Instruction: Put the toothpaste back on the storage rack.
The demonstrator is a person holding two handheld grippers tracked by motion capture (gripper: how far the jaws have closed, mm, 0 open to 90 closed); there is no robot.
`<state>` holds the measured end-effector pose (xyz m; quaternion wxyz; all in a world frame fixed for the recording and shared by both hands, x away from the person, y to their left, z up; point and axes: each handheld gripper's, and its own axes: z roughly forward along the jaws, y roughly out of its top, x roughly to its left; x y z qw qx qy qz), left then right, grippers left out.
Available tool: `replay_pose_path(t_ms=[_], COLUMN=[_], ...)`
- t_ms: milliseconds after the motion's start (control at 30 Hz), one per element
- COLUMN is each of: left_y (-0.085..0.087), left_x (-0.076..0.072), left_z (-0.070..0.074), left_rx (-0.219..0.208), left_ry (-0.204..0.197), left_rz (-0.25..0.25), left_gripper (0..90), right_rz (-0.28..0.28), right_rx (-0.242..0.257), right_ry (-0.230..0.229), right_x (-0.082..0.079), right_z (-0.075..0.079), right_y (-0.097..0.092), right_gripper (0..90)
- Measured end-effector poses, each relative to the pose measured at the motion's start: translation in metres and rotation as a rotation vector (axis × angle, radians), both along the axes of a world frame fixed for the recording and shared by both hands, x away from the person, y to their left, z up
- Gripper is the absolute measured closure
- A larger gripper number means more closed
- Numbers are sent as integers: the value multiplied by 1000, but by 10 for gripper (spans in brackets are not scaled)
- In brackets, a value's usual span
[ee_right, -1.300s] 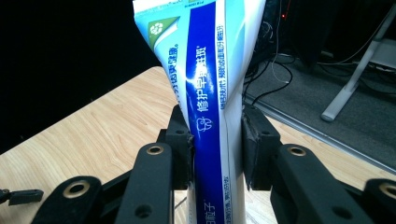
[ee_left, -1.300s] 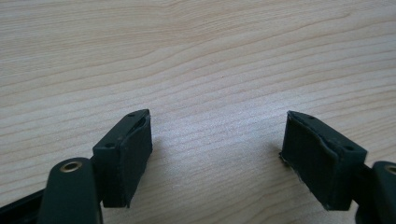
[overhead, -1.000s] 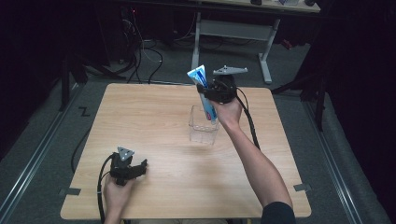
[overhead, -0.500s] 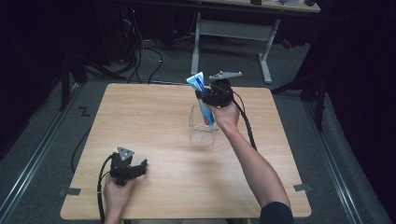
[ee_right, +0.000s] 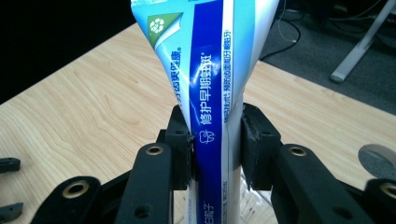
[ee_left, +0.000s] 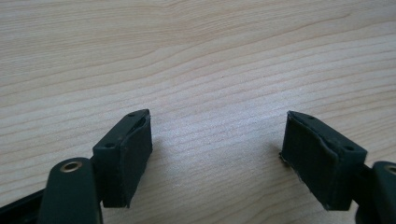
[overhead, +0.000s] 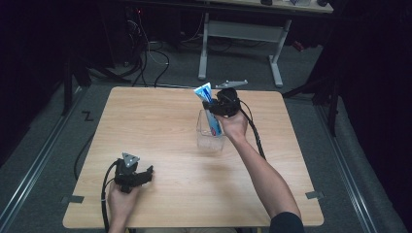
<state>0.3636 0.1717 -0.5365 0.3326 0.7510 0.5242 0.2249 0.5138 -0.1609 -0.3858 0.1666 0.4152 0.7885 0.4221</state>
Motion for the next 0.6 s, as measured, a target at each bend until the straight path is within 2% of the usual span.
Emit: replay_pose_path(t_ms=[600], left_y=[0], left_x=[0], left_z=[0], left_rx=[-2], left_ry=[-1], left_rz=[1], left_gripper=[246], right_rz=[-1], right_rx=[-57], right_ry=[65], right_x=[2], right_z=[-21], right_y=[3], right_gripper=[667])
